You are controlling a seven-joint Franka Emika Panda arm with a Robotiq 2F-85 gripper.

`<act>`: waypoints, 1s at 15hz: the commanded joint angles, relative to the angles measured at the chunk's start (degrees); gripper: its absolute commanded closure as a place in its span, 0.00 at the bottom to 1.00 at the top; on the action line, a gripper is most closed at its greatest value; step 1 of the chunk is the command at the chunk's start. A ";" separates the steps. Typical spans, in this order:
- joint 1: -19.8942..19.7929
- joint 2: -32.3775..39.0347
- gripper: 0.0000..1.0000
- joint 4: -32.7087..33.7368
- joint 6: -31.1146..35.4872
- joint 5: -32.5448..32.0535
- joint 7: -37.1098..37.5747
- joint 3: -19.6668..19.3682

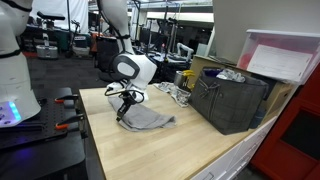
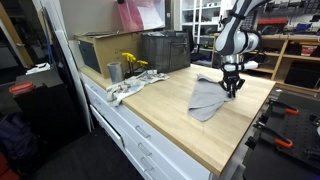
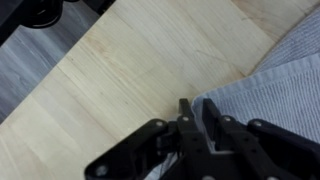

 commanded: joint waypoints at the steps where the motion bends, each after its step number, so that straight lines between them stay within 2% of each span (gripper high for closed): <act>1: 2.05 -3.25 0.53 -1.62 -2.21 -3.54 2.96 -2.00; 5: 3.90 -5.11 0.24 -2.15 -2.69 -7.60 7.29 -4.39; 6: 4.00 -5.29 0.68 -2.05 -2.61 -8.13 7.57 -4.59; 7: 4.08 -5.40 0.63 -1.93 -2.73 -8.55 7.99 -4.76; 8: 3.86 -5.55 0.64 -1.88 -2.85 -8.51 7.85 -4.60; 10: 3.88 -5.42 0.75 -1.87 -2.82 -8.79 8.39 -4.65; 11: 3.62 -5.26 0.37 -1.90 -2.98 -8.43 8.17 -4.48; 12: 3.51 -5.07 0.41 -2.02 -2.99 -8.30 8.12 -4.46; 13: 3.54 -4.96 0.40 -2.24 -2.95 -8.41 8.34 -4.61; 15: 3.52 -4.83 0.27 -2.67 -2.76 -8.52 8.50 -4.85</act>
